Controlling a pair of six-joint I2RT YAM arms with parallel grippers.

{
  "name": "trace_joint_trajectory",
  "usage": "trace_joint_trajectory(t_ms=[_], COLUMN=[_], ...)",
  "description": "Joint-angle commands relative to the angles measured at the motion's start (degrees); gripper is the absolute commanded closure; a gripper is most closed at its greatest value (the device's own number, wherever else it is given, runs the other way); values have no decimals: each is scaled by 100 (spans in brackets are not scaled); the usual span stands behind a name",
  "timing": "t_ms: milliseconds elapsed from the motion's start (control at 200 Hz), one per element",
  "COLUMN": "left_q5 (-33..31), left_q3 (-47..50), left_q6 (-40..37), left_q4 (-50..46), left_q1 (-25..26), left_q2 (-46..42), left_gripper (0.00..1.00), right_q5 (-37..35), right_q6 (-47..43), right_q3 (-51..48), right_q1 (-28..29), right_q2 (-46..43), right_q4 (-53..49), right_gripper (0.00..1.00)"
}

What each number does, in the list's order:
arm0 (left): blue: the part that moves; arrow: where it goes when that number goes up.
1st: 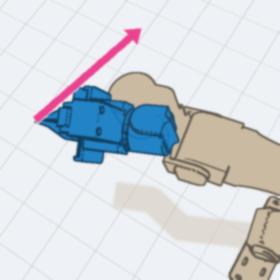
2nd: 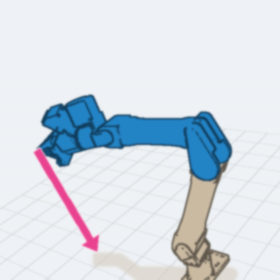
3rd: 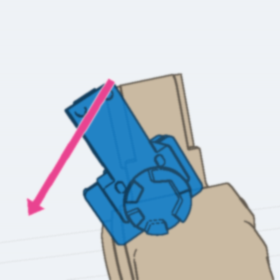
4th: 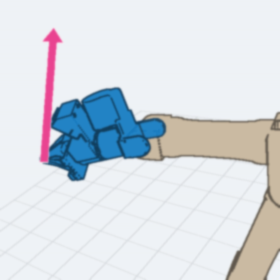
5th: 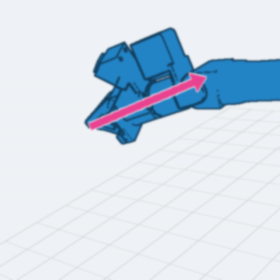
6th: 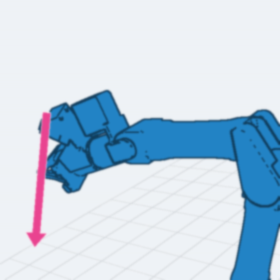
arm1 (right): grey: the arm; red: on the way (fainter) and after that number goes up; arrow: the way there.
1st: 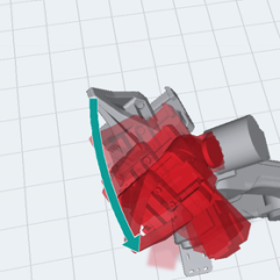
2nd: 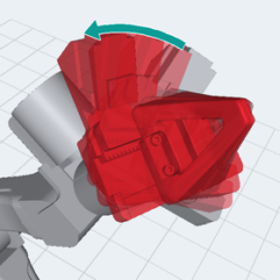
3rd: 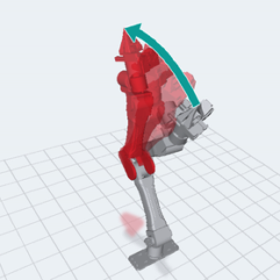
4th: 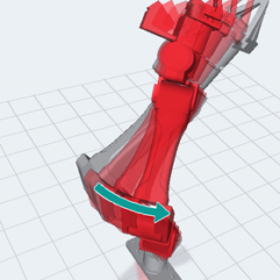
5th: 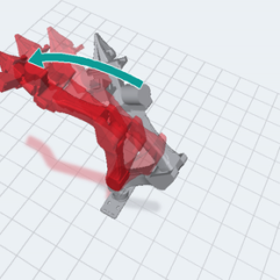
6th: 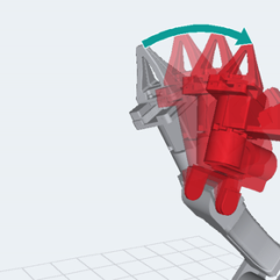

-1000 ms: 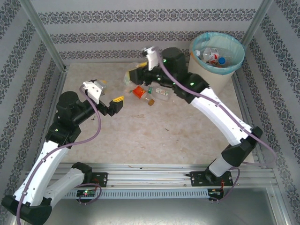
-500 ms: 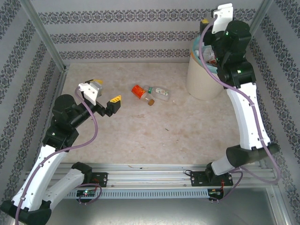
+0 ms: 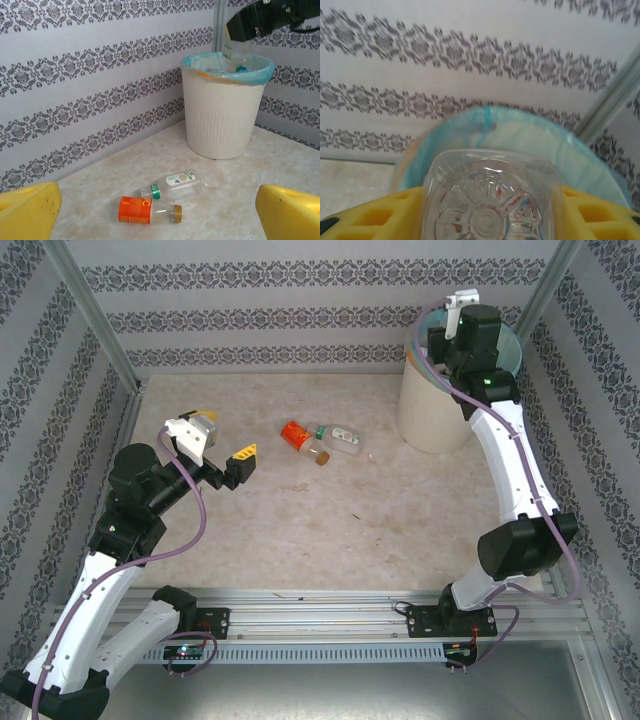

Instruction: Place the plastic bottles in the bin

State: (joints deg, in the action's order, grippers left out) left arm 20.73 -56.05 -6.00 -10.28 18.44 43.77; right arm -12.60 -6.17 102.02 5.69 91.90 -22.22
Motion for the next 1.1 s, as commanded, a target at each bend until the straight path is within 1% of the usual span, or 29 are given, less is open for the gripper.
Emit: trace_joint_trajectory(t_ms=[0, 75, 160, 295, 475, 699, 759, 859, 949, 1094], left_q5=[5, 25, 53, 97, 25, 32, 37, 54, 47, 56], left_q3=[39, 75, 126, 126, 124, 107, 95, 27, -3, -3], left_q6=[29, 54, 103, 152, 147, 187, 189, 196, 222, 256], left_q4=[-115, -63, 12, 1, -54, -43, -41, -102, -101, -59], left_q1=[66, 63, 63, 64, 65, 59, 60, 68, 64, 61], left_q2=[-30, -10, 7, 21, -40, 0, 30, 64, 56, 53], left_gripper=[0, 0, 0, 0, 0, 0, 0, 0, 0, 0], right_q5=[224, 318, 416, 662, 894, 1075, 1172, 1403, 1607, 1882], right_q6=[447, 494, 443, 322, 283, 270, 282, 491, 734, 1132], right_q3=[-427, -750, -1055, -1197, -1141, -820, -633, -232, -115, 120], right_q1=[-206, -300, -420, -628, -835, -937, -943, -934, -930, -912], right_q2=[-305, -330, -251, 34, 391, 814, 937, 965, 673, 174], right_q4=[-63, -66, 5, -24, -160, -411, -556, -926, -863, -715], right_gripper=[64, 64, 61, 61, 61, 56, 52, 42, 35, 28])
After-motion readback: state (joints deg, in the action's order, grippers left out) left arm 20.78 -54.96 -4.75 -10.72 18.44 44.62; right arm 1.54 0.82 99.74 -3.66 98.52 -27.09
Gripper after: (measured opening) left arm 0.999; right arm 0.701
